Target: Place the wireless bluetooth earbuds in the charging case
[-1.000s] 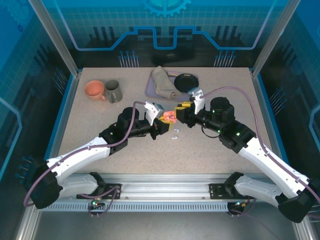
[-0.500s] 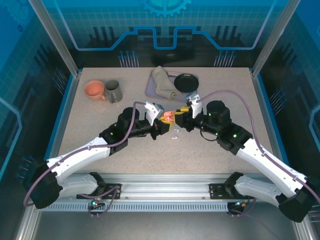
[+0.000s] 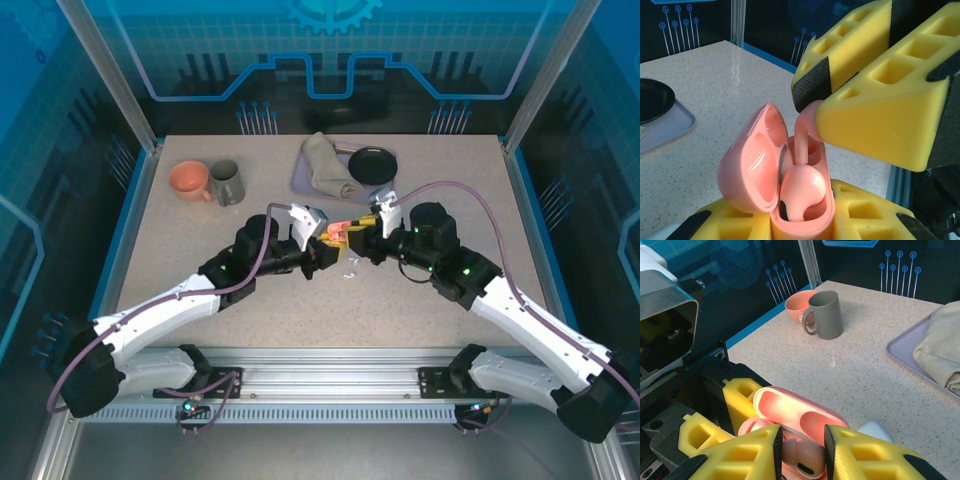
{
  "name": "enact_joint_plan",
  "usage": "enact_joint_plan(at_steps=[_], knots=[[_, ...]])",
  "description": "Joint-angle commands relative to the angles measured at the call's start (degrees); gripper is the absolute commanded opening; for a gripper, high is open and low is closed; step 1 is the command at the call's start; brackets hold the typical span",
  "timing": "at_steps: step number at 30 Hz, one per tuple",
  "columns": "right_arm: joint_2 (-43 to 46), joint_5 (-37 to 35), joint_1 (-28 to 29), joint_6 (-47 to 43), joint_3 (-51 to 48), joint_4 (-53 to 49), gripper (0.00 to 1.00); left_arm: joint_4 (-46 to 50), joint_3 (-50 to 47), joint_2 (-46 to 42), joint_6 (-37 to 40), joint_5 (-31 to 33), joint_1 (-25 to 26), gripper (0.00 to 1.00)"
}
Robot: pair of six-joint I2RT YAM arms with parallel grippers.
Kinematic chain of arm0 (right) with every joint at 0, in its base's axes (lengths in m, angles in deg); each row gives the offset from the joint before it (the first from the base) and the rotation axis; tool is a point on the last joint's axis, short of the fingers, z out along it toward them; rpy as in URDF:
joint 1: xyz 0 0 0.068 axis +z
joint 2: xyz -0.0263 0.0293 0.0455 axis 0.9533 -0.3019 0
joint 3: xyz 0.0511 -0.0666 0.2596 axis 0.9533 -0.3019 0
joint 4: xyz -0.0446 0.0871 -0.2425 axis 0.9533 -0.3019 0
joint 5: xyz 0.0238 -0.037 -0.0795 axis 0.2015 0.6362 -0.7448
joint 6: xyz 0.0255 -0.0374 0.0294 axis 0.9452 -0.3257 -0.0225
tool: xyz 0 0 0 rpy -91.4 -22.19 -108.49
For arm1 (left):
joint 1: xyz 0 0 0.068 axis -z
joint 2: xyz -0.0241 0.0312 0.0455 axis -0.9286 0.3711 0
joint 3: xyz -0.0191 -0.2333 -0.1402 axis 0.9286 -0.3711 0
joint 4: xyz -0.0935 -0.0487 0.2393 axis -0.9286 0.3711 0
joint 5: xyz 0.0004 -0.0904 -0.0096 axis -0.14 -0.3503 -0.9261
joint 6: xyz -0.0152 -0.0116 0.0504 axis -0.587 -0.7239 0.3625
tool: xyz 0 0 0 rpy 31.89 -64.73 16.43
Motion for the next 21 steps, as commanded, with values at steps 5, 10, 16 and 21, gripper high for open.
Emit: enact_joint_plan(at_steps=[5, 10, 16, 21], knots=[[-0.95, 0.01, 1.39, -0.94, 0.04, -0.61, 0.29, -1.86, 2.04, -0.93, -0.28, 0.38, 0.41, 0.00], [-1.19, -0.54, 1.45, -1.47, 1.14, -2.23, 0.29, -1.73, 1.97, -0.93, 0.04, 0.46, 0.40, 0.00], [0.20, -3.18, 1.38, -2.30, 1.89, -4.29, 0.29, -0.26, 2.13, -0.82, 1.13, 0.77, 0.45, 0.00], [0.83, -4.54, 1.44, -3.00, 2.26, -6.07, 0.29, 0.65, 2.20, -1.01, 2.07, 0.98, 0.45, 0.00]])
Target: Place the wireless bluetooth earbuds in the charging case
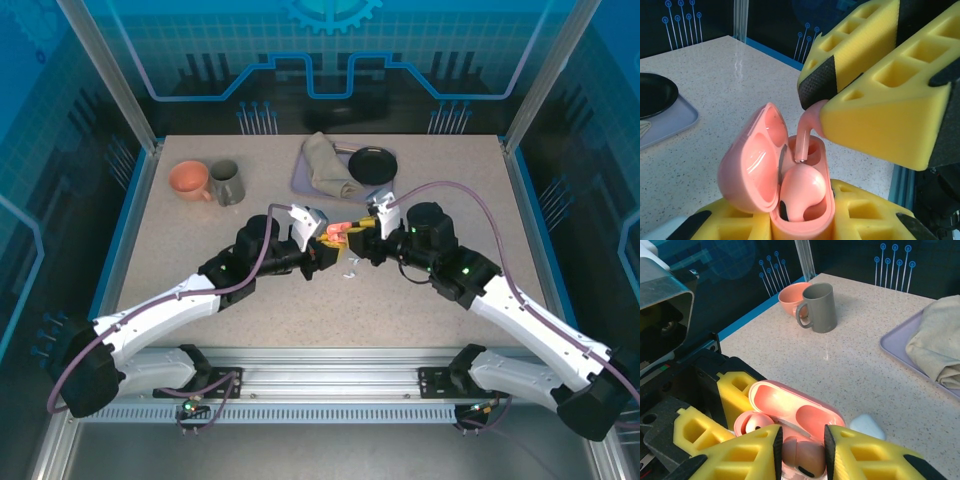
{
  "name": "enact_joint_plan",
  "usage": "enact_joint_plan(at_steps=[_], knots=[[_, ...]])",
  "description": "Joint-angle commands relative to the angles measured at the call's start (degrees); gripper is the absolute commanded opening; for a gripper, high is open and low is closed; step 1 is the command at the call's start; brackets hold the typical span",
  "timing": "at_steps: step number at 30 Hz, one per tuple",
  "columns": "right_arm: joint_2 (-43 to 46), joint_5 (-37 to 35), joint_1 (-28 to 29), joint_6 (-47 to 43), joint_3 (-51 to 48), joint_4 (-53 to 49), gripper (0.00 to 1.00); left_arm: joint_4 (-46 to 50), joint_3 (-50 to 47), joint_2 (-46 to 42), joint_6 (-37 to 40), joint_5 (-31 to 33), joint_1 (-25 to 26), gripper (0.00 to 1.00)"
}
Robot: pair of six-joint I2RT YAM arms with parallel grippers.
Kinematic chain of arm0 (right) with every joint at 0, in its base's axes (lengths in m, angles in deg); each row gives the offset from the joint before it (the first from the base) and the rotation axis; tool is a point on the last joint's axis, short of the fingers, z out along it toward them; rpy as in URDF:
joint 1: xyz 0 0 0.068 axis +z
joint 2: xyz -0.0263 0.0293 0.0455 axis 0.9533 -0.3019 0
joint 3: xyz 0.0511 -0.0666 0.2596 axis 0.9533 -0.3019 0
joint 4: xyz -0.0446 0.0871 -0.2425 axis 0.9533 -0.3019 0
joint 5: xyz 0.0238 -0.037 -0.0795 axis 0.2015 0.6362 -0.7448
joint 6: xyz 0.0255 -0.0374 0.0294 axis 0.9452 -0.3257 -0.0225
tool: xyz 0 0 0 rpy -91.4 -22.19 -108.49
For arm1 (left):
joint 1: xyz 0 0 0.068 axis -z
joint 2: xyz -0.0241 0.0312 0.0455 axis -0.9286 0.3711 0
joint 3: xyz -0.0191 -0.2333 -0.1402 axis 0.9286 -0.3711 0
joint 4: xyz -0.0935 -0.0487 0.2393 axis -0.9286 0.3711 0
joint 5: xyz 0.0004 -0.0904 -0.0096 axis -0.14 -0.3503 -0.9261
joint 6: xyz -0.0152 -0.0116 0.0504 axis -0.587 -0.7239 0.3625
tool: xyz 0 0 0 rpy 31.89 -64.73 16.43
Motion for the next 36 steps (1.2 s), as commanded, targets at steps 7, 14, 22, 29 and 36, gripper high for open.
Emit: enact_joint_plan(at_steps=[7, 14, 22, 29, 36], knots=[[0.98, -2.48, 0.82, -1.10, 1.44, -2.90, 0.29, -0.01, 2.25, -0.70, 2.11, 0.33, 0.39, 0.00], [0.37, -1.52, 0.82, -1.09, 1.96, -2.95, 0.29, -0.14, 2.24, -0.58, 2.39, 0.20, 0.57, 0.00], [-1.54, 0.24, 1.05, -0.86, 2.49, -3.58, 0.29, -0.36, 2.60, -0.15, 2.77, 0.41, 1.04, 0.00], [-2.63, 0.98, 1.91, -0.88, 2.59, -3.92, 0.29, -0.62, 2.60, -0.16, 2.74, 0.80, 1.23, 0.00], [-2.14, 1.38, 2.06, -0.01, 2.01, -3.92, 0.31, -1.14, 2.31, -0.23, 2.65, 1.10, 1.23, 0.00]])
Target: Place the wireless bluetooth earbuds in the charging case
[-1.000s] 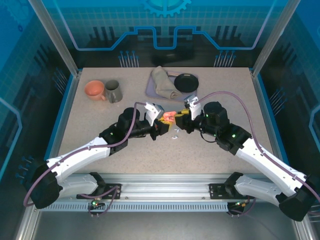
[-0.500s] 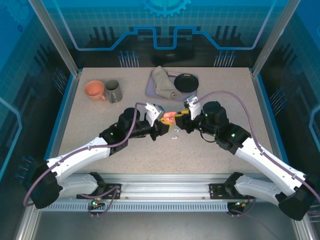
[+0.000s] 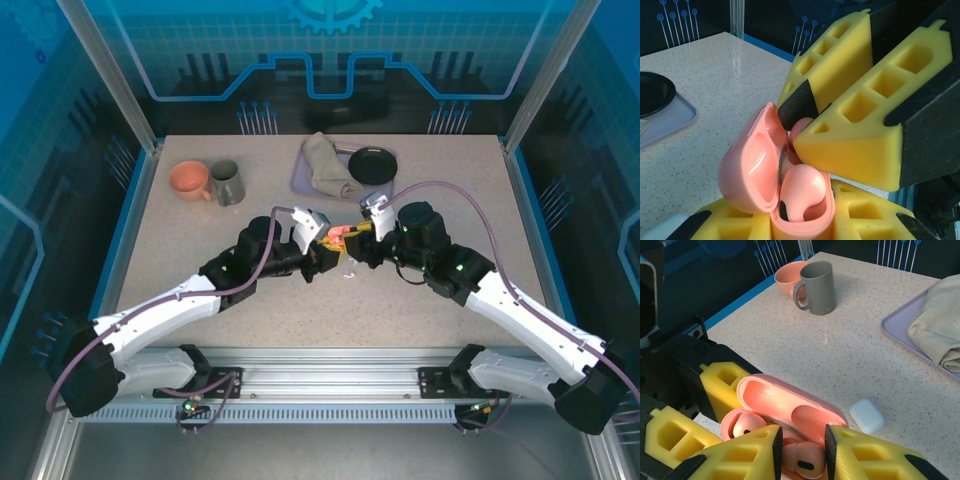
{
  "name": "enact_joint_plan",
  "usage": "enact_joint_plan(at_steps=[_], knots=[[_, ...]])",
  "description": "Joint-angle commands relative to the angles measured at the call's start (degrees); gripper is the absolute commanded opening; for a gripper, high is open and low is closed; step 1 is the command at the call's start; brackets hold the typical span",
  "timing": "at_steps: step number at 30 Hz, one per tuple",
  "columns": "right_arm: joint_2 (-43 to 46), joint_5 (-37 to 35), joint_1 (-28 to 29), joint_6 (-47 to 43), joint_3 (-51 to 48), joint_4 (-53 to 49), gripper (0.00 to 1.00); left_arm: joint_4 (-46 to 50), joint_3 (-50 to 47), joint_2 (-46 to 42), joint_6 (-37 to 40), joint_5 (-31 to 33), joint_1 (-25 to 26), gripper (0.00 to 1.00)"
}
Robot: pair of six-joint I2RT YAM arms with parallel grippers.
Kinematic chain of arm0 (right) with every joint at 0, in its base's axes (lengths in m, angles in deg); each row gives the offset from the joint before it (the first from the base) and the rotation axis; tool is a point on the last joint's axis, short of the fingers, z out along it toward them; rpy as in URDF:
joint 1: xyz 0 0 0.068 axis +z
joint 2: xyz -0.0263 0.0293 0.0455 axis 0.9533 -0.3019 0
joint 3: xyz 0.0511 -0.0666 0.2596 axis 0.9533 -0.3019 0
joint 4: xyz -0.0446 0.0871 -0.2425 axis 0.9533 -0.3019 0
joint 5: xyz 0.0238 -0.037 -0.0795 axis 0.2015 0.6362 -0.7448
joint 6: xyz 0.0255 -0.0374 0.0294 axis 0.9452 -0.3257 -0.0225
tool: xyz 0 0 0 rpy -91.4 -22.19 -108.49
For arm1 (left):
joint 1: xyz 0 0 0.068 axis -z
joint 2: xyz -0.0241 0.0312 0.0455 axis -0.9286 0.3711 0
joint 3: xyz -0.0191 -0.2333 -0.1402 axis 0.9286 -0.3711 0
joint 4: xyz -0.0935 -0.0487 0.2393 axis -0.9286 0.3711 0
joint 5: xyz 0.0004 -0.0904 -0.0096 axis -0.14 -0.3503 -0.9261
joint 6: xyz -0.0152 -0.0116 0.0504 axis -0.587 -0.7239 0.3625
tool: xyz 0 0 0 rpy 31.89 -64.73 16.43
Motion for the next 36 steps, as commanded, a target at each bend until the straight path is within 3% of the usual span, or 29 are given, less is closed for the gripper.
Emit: enact_joint_plan(at_steps=[1, 21, 36], knots=[[0.23, 1.79, 0.91, 0.47, 1.16, -1.11, 0.33, -2.18, 2.29, -0.23, 1.14, 0.72, 0.42, 0.00], [2.74, 7.23, -5.75, 7.72, 7.47, -5.99, 0.53, -7.10, -0.70, -0.26, 1.66, 0.83, 0.45, 0.00], [1.00, 7.68, -12.79, 11.10, 14.51, -15.63, 0.63, -12.09, -4.34, -3.21, 8.97, -2.30, 0.40, 0.00]])
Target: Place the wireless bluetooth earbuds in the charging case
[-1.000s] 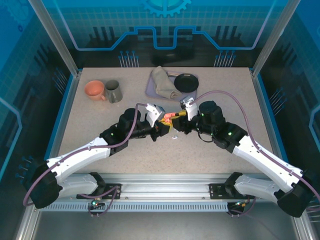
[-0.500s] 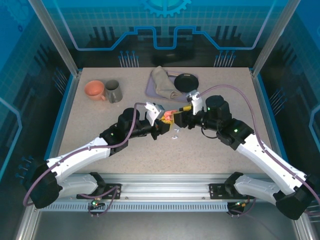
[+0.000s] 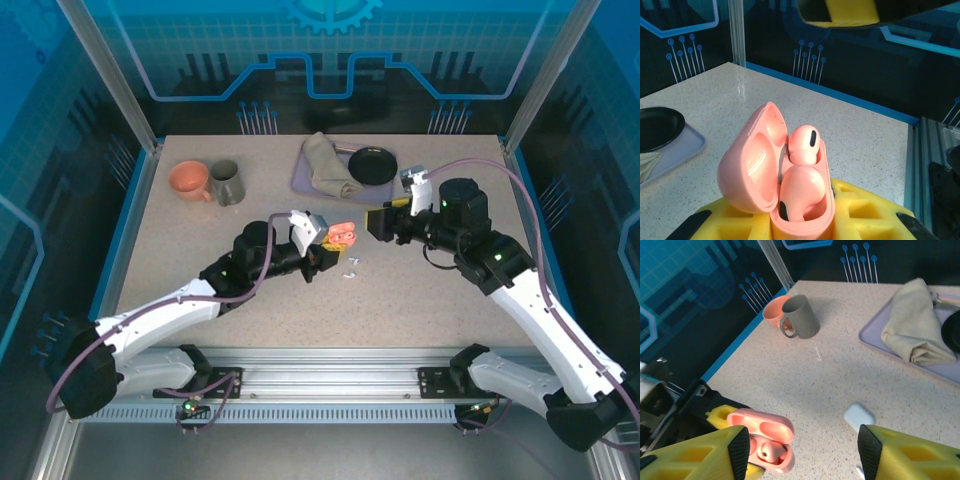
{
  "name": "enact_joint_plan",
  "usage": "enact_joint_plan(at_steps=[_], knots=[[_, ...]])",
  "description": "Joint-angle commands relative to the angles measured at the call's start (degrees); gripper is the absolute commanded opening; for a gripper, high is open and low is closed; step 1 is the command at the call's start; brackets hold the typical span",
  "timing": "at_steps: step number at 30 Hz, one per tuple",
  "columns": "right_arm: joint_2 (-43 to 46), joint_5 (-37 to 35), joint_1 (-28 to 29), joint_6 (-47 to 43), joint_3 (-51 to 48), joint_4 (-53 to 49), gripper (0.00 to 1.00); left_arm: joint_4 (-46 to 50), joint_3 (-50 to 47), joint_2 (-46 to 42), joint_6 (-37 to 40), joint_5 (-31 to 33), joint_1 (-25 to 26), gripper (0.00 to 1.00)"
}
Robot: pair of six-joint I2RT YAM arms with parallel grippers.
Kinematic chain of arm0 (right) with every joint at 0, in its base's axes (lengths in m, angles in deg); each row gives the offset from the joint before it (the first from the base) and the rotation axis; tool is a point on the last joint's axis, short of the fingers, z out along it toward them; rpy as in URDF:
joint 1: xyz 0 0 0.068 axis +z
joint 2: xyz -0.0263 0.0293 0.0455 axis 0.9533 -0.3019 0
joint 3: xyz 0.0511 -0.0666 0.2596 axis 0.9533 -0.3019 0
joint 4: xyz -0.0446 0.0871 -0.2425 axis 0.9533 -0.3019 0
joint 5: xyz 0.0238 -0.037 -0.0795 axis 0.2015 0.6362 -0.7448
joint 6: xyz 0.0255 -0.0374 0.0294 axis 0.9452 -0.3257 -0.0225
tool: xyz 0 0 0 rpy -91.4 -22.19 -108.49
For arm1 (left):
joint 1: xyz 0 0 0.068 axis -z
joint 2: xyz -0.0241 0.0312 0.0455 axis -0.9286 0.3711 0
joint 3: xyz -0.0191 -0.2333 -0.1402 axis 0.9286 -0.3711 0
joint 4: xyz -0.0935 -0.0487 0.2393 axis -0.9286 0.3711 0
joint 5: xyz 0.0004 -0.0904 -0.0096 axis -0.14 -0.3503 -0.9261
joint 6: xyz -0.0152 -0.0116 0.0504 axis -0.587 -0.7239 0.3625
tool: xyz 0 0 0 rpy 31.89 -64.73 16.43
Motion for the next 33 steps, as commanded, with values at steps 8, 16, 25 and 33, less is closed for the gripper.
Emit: enact_joint_plan(at_steps=[8, 16, 25, 33], knots=[[-13.10, 1.83, -0.85, 3.63, 13.83, -15.66, 0.63, -0.30, 0.18, -3.16, 10.13, -5.04, 0.41, 0.00], [-16.30, 5.44, -0.14, 5.67, 13.03, -16.80, 0.63, 1.48, 1.18, -3.07, 12.45, -6.77, 0.44, 0.00], [-16.11, 6.29, -0.16, 6.26, 11.94, -17.86, 0.63, 3.18, 2.14, -2.14, 13.43, -7.01, 0.55, 0.00], [-15.21, 10.80, -0.48, 8.91, 11.17, -12.88, 0.63, 5.38, 3.01, -1.92, 15.60, -6.34, 0.51, 0.00]])
